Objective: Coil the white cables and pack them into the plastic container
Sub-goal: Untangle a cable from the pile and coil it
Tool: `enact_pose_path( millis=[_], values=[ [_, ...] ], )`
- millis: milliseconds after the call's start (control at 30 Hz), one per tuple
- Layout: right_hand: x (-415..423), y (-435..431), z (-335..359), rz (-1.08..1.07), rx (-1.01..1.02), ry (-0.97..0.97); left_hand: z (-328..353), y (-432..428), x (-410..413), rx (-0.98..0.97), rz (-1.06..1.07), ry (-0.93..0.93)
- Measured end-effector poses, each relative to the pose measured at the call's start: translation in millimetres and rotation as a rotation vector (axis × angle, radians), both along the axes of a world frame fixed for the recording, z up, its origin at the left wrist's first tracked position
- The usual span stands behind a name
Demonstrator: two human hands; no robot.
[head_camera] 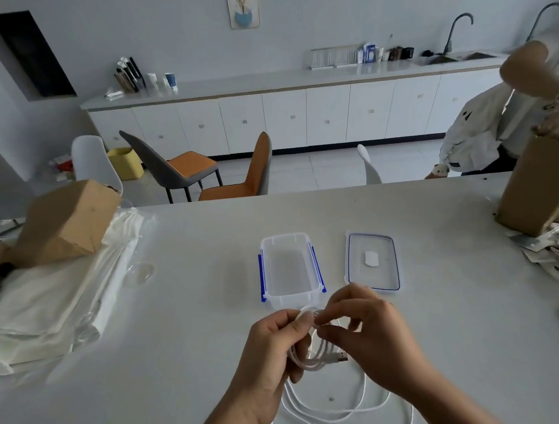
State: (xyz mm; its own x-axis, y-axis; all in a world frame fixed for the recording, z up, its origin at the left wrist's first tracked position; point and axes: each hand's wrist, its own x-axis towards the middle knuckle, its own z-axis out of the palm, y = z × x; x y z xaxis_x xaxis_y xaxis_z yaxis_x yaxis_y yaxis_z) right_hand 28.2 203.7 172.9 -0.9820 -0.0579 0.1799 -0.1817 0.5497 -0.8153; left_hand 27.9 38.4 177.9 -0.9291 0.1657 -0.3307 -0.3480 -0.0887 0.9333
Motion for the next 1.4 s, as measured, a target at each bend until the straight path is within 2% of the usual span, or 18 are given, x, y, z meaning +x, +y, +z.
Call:
enact_pose_path(
  millis=[200,300,633,833,1000,1200,1400],
  values=[
    [-0.1,0.6,2.1,0.032,-0.242,-0.143,0.6,1.2,-1.0,0.055,0.014,0.037],
    [0.3,-0.9,0.4,-0.019,-0.258,-0.089,1.5,0.7,-0.8,0.055,0.029,0.058],
    [-2.5,-1.0,-11.7,-0.017,-0.251,-0.135,-7.7,-0.3,-0.3,-0.021,0.105,-0.029],
    [-4.9,-1.1,-13.8,-0.047,-0.563,-0.247,-11.5,-2.6,-0.5,-0.028,0.122,-0.019],
    [-8.3,1.5,-12.6,-0.008,-0.607,-0.310,-15.3,-5.1,-2.5,-0.040,0.136,-0.015],
    [-14.8,4.3,-16.6,0.033,-0.732,-0.347,-16.2,-4.6,-4.4,0.048,0.131,-0.075],
    [-18.9,5.7,-15.9,0.012,-0.752,-0.401,-19.7,-1.2,-8.3,0.018,0.166,-0.109]
  ],
)
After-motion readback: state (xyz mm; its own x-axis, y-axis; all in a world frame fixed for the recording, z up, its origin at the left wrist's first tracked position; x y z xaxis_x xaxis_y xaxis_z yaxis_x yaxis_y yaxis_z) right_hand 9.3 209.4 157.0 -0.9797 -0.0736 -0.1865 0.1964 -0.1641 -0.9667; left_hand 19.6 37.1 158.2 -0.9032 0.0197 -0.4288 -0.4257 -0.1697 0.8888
